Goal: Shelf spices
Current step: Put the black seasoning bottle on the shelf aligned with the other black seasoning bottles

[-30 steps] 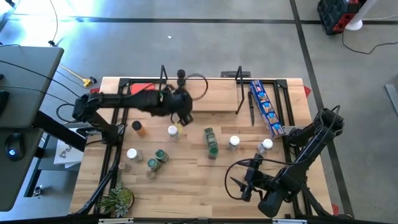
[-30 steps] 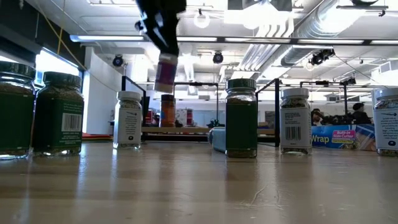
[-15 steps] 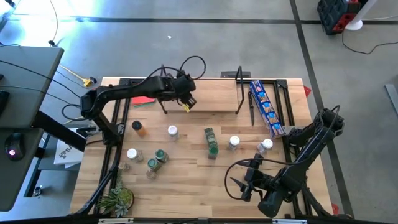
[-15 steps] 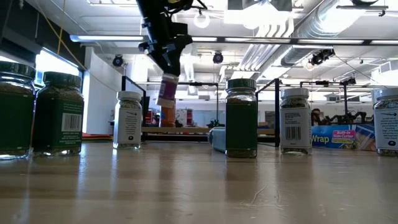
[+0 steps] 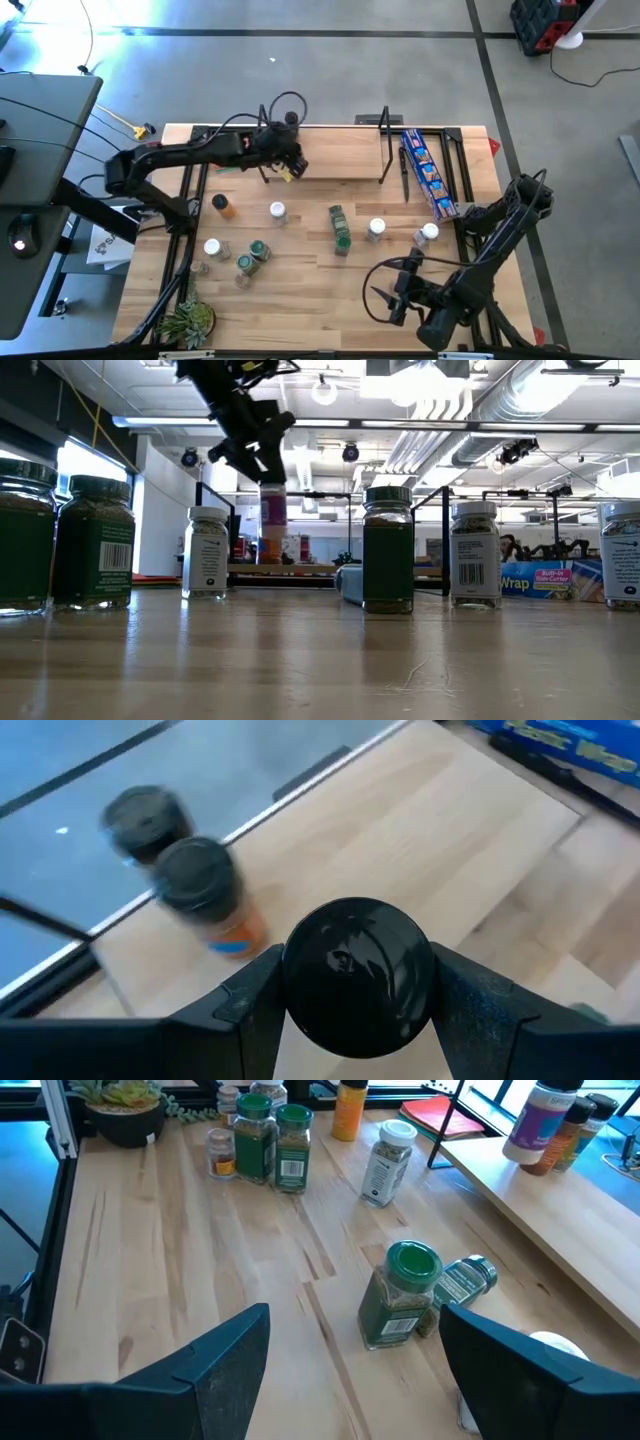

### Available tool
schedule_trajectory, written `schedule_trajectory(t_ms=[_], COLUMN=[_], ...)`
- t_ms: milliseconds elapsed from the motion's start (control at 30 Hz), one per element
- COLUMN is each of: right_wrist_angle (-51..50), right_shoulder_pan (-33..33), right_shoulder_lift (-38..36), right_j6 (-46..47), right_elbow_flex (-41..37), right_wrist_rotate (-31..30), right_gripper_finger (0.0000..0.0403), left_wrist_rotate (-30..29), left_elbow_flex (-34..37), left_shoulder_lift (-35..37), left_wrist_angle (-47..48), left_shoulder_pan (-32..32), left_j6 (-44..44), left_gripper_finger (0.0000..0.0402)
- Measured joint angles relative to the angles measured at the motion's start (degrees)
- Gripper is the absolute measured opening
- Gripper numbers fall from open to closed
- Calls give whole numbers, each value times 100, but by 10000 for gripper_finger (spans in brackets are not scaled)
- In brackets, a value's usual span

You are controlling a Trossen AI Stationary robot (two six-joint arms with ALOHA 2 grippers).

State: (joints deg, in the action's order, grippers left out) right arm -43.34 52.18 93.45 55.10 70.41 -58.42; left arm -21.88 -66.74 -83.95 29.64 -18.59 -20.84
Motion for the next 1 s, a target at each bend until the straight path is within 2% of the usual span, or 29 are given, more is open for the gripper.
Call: schedule_trajectory(t_ms=[67,233,500,667,867,1000], right_wrist_angle=[-10,-12,-10,-8,33,33], right_shoulder_pan=[4,-17,-17,-17,-17,-17], right_shoulder_lift=[0,0,0,0,0,0], right_j6=[-6,-8,1,31,23,14], right_elbow_flex=[0,0,0,0,0,0], right_wrist_rotate=[-53,-131,-139,-135,-132,-130], right_gripper_finger=[287,287,287,287,287,287], left_wrist_rotate=[-62,278,166,62,14,-35], left_elbow_flex=[235,595,596,594,597,599], left_shoulder_lift=[150,85,-308,-333,-336,-338], left_wrist_angle=[24,-221,-734,-733,-733,-734], left_shoulder_pan=[-57,-189,-332,-410,-435,-435], left_j6=[-78,-158,37,74,123,158], left_gripper_finger=[196,196,196,196,231,238])
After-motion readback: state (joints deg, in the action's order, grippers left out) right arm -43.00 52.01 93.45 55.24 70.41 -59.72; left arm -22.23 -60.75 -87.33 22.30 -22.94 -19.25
